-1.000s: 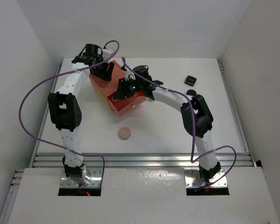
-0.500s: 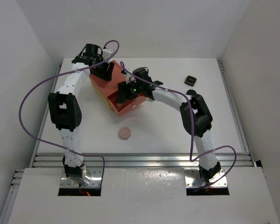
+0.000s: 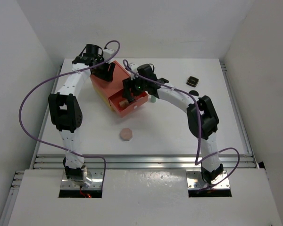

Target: Organize the makeup

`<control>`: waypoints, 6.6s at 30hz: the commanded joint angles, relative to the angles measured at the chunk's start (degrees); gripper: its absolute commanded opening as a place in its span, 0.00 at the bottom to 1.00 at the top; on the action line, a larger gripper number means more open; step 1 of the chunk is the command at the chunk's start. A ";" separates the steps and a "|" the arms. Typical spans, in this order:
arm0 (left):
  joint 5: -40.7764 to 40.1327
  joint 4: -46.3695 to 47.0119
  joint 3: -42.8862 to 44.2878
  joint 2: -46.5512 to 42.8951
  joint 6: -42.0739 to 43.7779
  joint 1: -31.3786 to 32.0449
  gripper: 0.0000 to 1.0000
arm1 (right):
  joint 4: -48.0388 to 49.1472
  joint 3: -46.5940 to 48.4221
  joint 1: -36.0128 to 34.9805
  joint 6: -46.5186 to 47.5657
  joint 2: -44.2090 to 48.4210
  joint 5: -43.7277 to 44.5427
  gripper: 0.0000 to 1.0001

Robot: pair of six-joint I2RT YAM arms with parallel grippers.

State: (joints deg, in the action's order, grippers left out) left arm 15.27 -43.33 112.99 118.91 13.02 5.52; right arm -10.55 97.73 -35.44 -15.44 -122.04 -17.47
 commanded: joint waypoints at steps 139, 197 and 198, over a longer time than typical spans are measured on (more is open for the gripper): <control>2.14 -1.84 -4.62 4.22 -1.77 -1.30 0.63 | 7.99 -24.88 -2.35 -2.92 15.89 6.75 0.14; 4.77 -1.32 -5.15 5.80 -1.85 -1.30 0.61 | 31.81 -9.67 -2.61 -7.14 -9.36 11.15 0.55; 4.77 -1.32 -5.15 5.80 -1.85 -1.30 0.61 | 32.25 -9.41 -2.44 -7.15 -9.53 10.97 0.55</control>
State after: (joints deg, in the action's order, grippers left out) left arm 18.63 -36.03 110.61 119.46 12.82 4.49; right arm 17.21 85.23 -37.41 -21.56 -131.52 -5.61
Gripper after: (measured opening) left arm 0.614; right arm 0.549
